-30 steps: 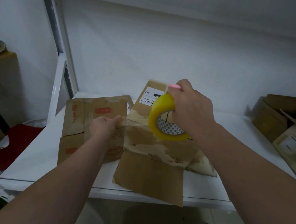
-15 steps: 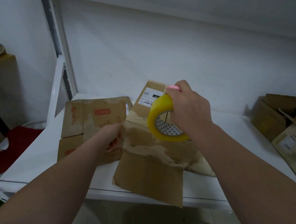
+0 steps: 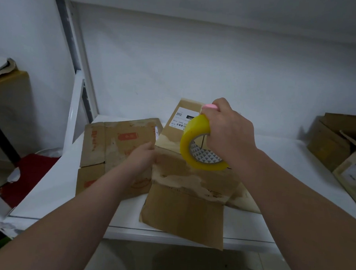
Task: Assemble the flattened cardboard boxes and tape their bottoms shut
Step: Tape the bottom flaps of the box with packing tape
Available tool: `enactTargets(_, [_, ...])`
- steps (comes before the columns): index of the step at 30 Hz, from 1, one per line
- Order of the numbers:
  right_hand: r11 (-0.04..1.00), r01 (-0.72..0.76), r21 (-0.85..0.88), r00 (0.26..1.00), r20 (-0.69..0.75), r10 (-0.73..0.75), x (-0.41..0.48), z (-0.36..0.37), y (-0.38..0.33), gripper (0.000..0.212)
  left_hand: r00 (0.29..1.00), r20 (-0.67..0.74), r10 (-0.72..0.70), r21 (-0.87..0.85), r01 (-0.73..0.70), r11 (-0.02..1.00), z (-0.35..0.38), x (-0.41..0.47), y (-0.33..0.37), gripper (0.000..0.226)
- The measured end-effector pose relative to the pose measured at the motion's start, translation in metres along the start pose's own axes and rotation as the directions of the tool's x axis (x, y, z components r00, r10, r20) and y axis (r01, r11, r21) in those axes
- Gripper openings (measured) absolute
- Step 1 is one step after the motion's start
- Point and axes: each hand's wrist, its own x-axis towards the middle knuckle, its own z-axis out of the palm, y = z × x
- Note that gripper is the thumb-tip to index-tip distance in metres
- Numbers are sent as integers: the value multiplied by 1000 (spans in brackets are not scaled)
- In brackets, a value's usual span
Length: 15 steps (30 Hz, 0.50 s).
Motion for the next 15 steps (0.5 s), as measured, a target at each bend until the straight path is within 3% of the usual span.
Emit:
enactTargets(3, [999, 2, 49, 1000, -14, -2, -1, 1, 1, 54, 957, 31, 288, 390, -277, 878, 6, 0, 17, 70])
enactTargets(6, [950, -49, 309, 993, -90, 80, -8, 7, 9, 66, 954, 150, 259, 611, -295, 735, 12, 12, 21, 85])
enactTargets(9, [742, -240, 627, 944, -28, 329, -25, 21, 20, 69, 963, 178, 200, 677, -268, 686, 11, 17, 23, 87])
enactTargets(12, [547, -390, 740, 877, 118, 466, -40, 34, 18, 68, 956, 210, 205, 694, -293, 657, 16, 10, 26, 78])
enactTargets(13, [519, -410, 750, 865, 141, 481, -42, 34, 17, 66, 954, 209, 214, 706, -299, 642, 18, 9, 26, 71])
enactTargets(15, [576, -386, 721, 890, 128, 437, -40, 30, 17, 66, 959, 202, 201, 738, -284, 612, 20, 6, 27, 64])
